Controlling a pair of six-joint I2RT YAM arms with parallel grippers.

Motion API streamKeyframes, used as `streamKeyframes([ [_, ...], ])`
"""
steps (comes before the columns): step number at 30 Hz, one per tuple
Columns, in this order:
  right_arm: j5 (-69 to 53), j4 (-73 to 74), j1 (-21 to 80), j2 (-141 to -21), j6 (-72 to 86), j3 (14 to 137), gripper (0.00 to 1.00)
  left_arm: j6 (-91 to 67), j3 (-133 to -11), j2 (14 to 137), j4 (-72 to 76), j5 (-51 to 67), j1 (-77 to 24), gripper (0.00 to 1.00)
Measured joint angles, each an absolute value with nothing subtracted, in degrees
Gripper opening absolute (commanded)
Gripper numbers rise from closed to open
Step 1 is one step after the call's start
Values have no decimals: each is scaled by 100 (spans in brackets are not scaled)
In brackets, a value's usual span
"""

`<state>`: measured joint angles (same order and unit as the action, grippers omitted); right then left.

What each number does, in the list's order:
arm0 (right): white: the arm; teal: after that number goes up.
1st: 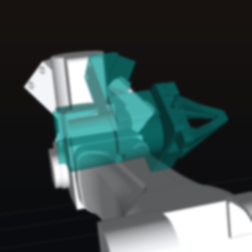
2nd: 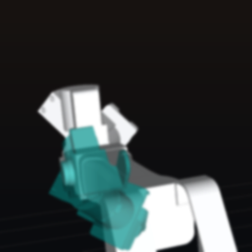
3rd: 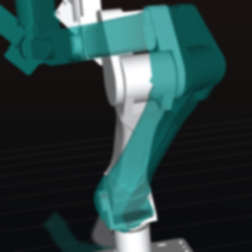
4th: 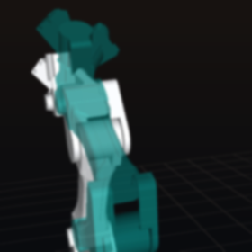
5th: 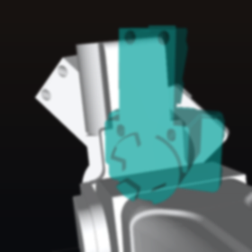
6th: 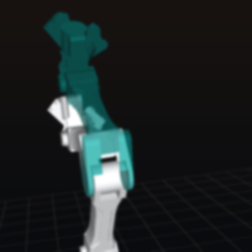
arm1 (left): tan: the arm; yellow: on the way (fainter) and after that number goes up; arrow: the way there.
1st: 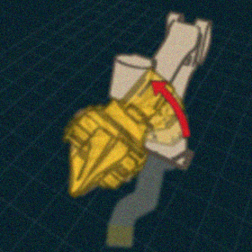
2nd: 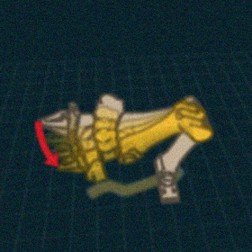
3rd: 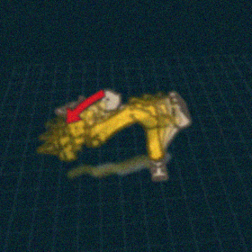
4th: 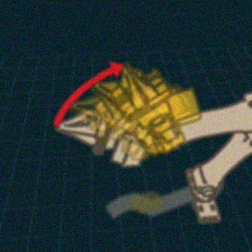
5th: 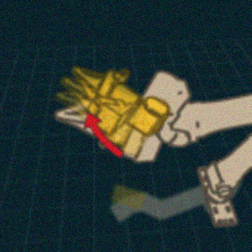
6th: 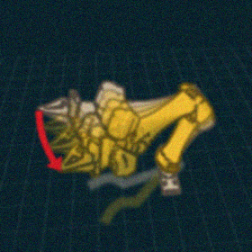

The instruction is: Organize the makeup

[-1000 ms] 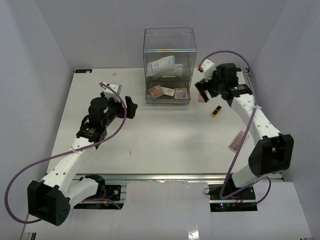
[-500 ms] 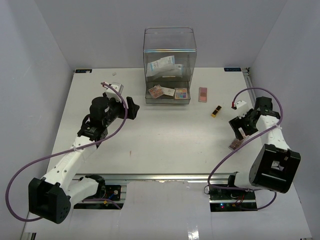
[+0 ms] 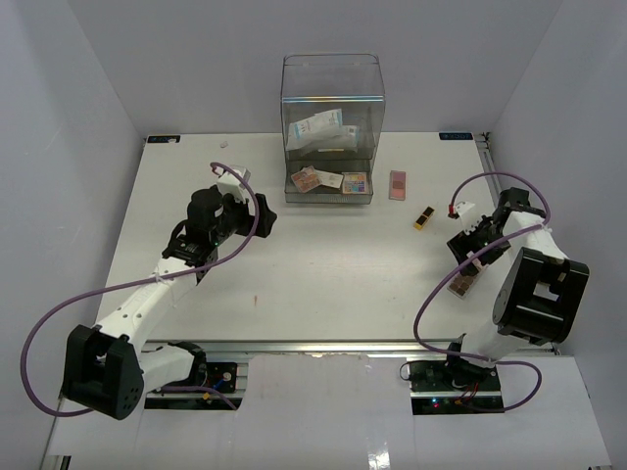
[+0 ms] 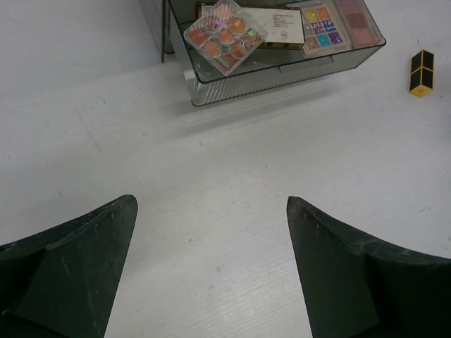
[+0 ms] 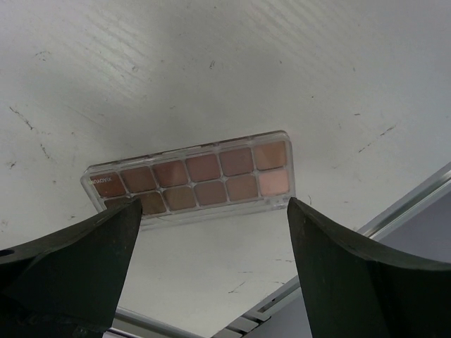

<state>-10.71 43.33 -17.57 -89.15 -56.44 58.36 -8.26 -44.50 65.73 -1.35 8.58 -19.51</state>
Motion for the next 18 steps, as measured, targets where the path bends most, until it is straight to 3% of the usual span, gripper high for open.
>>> streamKeyframes([
  [9, -1437, 4579, -1941, -9396, -5445, 6216, 90, -764, -4416, 6615, -130, 932, -1951, 98],
  [14, -1964, 4677, -2088, -9014, -4092, 6312, 90, -769, -4390, 6617, -76, 1019, -1951, 98],
  [18, -1555, 4200, -2067, -8222, -2563, 5893, 90, -775, -4390, 6617, -34, 1102, -1951, 98],
])
